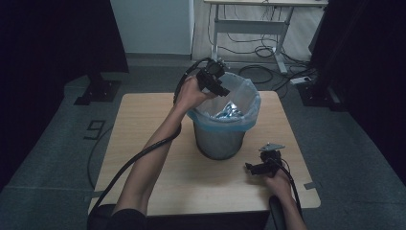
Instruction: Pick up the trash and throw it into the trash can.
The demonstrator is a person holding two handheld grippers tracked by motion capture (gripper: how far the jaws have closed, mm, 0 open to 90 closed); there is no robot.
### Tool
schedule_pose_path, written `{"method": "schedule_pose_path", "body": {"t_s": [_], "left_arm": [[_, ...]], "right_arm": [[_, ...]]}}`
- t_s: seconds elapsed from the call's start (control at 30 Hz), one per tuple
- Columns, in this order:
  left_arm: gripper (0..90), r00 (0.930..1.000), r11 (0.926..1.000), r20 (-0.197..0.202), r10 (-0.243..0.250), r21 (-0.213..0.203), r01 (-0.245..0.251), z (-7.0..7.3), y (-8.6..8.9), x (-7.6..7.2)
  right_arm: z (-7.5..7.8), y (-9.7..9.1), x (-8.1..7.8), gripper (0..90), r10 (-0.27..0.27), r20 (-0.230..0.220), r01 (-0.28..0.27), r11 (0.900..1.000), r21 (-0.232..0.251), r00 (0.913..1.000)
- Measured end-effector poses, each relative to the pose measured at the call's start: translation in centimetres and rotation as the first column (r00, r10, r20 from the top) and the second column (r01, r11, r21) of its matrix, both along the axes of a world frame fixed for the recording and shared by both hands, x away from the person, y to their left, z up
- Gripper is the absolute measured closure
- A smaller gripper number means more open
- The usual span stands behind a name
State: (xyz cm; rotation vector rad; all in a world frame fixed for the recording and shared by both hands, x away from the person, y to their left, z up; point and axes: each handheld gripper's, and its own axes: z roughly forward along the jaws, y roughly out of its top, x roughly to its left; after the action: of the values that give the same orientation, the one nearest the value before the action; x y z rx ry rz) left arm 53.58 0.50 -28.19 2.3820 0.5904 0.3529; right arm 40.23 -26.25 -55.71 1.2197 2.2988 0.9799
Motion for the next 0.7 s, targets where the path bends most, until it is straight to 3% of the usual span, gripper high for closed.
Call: {"method": "schedule_pose_path", "body": {"t_s": [0.1, 0.23, 0.53, 0.7], "left_arm": [[27.9, 0.9981, 0.9971, -0.045, -0.043, -0.065, 0.04, 0.3, 0.8, -0.1], [15.9, 0.9949, 0.9929, -0.039, -0.094, -0.077, 0.09, 0.6, 1.9, -1.0], [0.0, 0.9946, 0.9864, -0.031, -0.099, -0.134, 0.094, 0.9, 5.3, -2.0], [0.0, 0.9959, 0.9794, -0.024, -0.087, -0.185, 0.081, 1.0, 7.1, -2.4]], "right_arm": [[0.0, 0.0, 0.0, 0.0, 0.002, 0.0, -0.002, 1.0, 0.0, 1.0], [0.0, 0.0, 0.0, 0.0, 0.004, 0.0, -0.004, 1.0, 0.0, 1.0], [0.0, 0.1, -0.1, 0.0, 0.004, 0.0, -0.004, 1.0, 0.0, 1.0], [0.0, 0.1, -0.1, 0.0, 0.004, 0.0, -0.004, 1.0, 0.0, 1.0]]}}
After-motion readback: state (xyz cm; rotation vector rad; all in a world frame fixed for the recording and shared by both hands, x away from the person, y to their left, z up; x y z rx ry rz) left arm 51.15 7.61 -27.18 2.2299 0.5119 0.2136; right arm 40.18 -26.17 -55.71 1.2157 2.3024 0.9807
